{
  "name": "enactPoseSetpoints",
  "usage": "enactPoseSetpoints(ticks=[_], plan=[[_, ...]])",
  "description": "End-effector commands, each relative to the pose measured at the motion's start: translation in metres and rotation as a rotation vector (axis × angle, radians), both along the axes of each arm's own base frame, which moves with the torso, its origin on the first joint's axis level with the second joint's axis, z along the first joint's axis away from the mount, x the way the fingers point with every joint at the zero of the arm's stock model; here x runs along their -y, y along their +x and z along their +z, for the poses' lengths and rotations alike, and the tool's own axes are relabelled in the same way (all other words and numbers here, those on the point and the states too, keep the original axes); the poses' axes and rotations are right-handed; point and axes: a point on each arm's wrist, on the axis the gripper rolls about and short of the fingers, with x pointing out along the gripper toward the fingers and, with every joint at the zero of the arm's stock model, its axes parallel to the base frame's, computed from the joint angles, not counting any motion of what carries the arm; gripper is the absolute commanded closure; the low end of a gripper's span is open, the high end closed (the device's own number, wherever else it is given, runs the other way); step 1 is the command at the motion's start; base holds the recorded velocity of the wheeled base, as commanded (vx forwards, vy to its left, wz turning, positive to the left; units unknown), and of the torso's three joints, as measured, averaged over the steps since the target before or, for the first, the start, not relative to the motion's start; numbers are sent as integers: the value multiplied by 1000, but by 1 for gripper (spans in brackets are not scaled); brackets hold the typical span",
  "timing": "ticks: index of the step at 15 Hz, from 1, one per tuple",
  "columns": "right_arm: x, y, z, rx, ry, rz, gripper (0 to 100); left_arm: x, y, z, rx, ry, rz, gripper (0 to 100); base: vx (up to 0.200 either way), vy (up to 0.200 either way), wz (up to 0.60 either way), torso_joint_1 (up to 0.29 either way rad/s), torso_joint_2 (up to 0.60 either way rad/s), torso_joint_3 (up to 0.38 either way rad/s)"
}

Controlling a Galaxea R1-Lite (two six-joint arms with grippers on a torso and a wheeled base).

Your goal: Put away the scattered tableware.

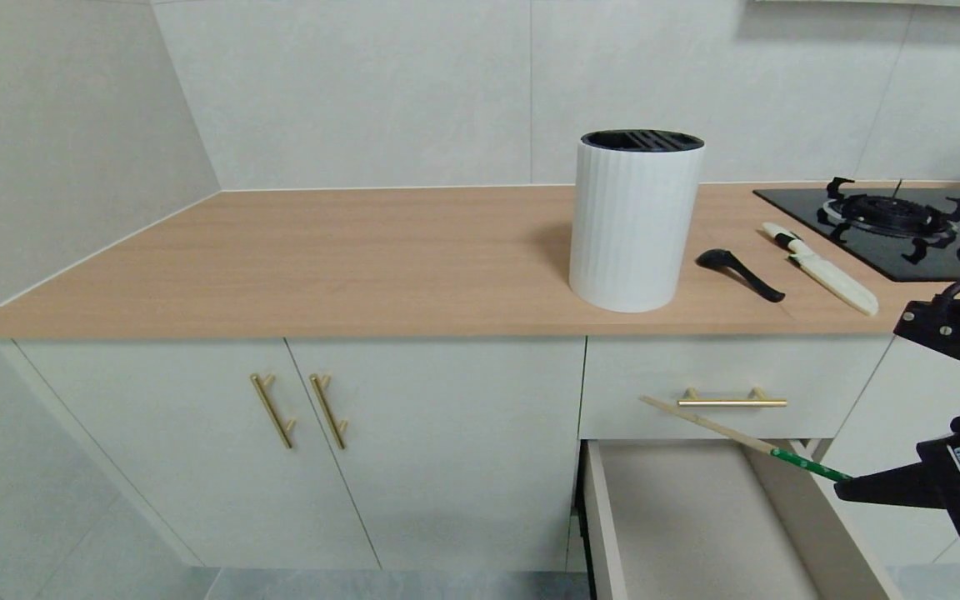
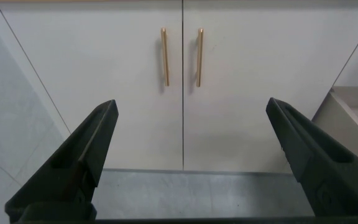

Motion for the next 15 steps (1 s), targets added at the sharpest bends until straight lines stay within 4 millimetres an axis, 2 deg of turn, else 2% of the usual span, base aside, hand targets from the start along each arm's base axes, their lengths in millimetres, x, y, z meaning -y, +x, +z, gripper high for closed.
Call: enactPoseSetpoints(ticks=[1, 11, 15], plan=[[-1, 3, -3, -13, -6, 1, 100, 0, 0, 0, -1, 0, 1, 0, 0, 0, 0, -168, 432, 261], [-4, 8, -8, -38, -18, 0, 100, 0, 0, 0, -1, 0, 1, 0, 0, 0, 0, -142, 457, 306], [-4, 9, -9, -37, -22, 0, 100, 0, 0, 0, -1, 0, 1, 0, 0, 0, 0, -31, 173, 141]])
